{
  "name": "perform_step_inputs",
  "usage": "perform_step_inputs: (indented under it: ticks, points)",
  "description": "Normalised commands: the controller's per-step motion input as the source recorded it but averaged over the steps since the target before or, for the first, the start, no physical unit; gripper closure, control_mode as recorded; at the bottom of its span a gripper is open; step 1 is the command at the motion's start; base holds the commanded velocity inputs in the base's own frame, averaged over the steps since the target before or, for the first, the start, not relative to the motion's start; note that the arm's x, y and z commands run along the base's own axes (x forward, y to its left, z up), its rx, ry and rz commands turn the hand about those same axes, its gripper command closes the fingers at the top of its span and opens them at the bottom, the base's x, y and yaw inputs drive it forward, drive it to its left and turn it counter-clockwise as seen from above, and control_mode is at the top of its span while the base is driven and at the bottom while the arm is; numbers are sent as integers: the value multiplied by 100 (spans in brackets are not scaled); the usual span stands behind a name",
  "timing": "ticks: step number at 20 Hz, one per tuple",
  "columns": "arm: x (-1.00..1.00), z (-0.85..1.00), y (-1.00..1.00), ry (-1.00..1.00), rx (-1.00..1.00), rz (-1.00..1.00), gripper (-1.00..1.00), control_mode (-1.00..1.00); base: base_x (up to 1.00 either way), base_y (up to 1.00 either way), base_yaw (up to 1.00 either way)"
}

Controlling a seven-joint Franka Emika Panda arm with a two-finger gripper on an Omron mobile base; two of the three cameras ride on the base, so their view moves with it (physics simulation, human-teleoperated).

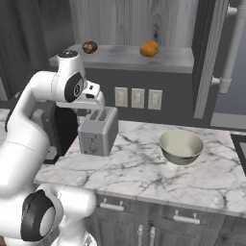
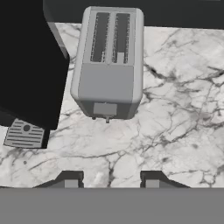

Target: Pick the potatos from the cabinet and place them in one bowl. Pick the mango from the sink and place it in the other bowl.

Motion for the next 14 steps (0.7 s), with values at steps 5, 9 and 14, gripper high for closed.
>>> perform_step_inputs:
  ticks: [5,9,14]
  points:
    - [0,0,0,0,2,0,-100,-100,0,0,0]
    - [-1,3,0,0,0,0,-100,-100,0,0,0]
    - [-12,24,0,-6,0,0,-100,-100,0,0,0]
